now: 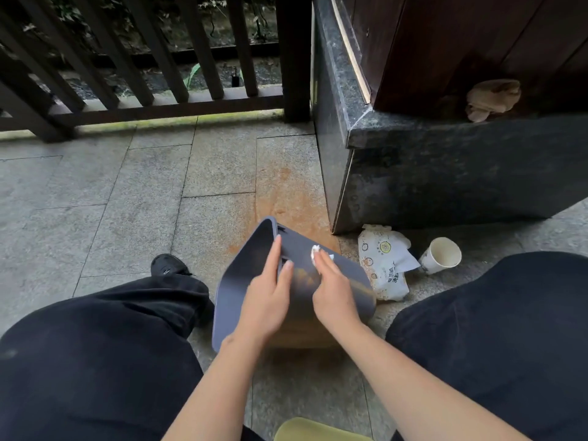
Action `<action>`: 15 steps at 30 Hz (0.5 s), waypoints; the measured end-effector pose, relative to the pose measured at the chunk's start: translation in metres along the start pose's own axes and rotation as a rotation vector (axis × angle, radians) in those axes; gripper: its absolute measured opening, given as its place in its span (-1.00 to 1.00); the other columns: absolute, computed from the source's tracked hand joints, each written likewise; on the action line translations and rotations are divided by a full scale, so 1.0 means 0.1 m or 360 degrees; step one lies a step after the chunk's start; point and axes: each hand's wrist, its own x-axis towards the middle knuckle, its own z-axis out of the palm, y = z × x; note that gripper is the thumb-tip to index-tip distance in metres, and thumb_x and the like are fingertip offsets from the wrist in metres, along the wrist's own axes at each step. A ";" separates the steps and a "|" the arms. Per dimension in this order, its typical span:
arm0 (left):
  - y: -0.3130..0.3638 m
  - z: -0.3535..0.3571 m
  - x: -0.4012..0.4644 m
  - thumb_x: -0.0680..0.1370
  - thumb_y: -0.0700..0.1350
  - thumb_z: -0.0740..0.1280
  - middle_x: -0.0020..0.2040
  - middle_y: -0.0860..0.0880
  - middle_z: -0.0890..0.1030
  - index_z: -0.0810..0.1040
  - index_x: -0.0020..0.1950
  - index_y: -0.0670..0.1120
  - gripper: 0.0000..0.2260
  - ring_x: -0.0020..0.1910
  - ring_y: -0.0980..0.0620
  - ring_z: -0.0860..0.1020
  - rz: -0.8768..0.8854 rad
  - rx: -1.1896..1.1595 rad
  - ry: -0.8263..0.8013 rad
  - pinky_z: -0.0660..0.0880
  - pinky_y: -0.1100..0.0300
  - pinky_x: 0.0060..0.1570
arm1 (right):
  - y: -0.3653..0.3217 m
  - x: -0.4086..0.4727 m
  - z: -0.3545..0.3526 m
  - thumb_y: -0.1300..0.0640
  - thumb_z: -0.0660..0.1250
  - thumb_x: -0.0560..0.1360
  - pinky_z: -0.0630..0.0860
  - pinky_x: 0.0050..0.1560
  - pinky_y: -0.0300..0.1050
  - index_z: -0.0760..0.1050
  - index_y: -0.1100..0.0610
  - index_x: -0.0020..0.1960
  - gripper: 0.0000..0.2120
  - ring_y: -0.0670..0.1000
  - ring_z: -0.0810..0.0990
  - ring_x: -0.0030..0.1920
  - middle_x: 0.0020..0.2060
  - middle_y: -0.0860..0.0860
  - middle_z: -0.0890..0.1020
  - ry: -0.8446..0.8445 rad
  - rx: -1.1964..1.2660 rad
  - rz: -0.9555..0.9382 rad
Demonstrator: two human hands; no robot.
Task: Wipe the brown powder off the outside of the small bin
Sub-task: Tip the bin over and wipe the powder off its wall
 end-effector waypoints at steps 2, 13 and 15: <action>-0.01 0.06 -0.02 0.58 0.35 -0.02 -0.34 0.10 0.57 -0.04 0.47 0.54 -0.55 -0.38 0.16 0.53 0.0021 0.0053 0.0004 0.49 -0.01 -0.22 | -0.01 0.05 -0.07 0.45 0.10 0.55 0.07 0.41 -0.35 0.22 0.02 0.56 -0.35 -0.09 0.17 0.55 0.54 -0.12 0.27 0.0077 0.0078 0.0072; -0.12 0.12 0.07 0.55 0.42 -0.05 0.04 0.24 0.48 0.07 0.56 0.32 -0.42 0.04 0.45 0.46 -0.0006 -0.0186 0.0264 0.30 0.64 -0.18 | -0.42 -0.42 0.18 0.24 0.02 0.63 0.00 0.55 -0.25 0.11 0.04 0.60 -0.46 -0.28 0.01 0.54 0.57 -0.13 0.16 -0.0089 0.0143 -0.0521; -0.10 0.09 0.05 0.56 0.43 -0.07 -0.13 0.24 0.56 0.05 0.54 0.39 -0.46 -0.10 0.72 0.36 0.0026 -0.0219 0.0269 0.22 0.73 -0.15 | -0.39 -0.43 0.20 0.24 0.01 0.62 -0.08 0.57 -0.17 0.08 0.04 0.60 -0.45 -0.26 -0.02 0.55 0.57 -0.12 0.14 -0.0074 -0.0059 -0.0611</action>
